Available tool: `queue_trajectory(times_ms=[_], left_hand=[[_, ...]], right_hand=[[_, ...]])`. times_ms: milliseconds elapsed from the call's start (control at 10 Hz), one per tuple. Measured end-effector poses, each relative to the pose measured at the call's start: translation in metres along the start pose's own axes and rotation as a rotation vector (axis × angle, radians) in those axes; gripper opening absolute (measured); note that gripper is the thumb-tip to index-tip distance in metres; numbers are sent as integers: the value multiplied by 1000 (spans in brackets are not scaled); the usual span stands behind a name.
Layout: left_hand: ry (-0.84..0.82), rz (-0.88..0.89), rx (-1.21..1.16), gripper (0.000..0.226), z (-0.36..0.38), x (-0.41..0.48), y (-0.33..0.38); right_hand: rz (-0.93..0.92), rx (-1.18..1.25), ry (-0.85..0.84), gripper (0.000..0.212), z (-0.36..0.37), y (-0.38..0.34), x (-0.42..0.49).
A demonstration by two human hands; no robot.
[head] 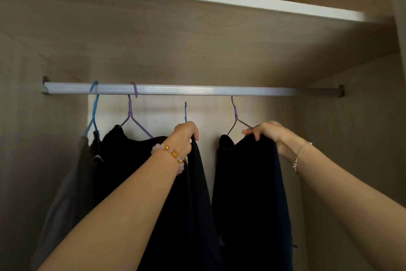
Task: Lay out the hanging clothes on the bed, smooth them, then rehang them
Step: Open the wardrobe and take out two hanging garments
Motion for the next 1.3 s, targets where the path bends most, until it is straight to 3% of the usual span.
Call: queue_trajectory(times_ms=[100,400,600,700,800,1100,1300], left_hand=[[-8,8,-3,41,7,-1,-11],[-137,-110,-317,53,40,-120,-134],[-244,-142,-280,55,36,-211,-230],[-309,-188,-274,56,34,-251,-266],[-307,-236,-296,58,22,-282,-296],[-285,-431,-316,57,-6,-361,-352],[-335,-445,-296,61,-3,-384,-363]], right_hand=[[38,9,3,46,-9,22,-10],[112,156,-59,42,-39,135,-109],[149,293,-102,48,-46,198,-204],[154,203,-42,47,-44,241,-249],[212,141,-84,48,-41,273,-293],[343,166,-229,59,-31,299,-364],[373,161,-221,53,-25,312,-388]])
Point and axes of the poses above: each hand's wrist, its own x-axis towards the middle knuckle, its own z-axis out of the palm, y = z × x, the point moved 4 cm from there along x, towards the middle knuckle, and after that the axes turned 4 degrees about -y, right-handed, at the moved point
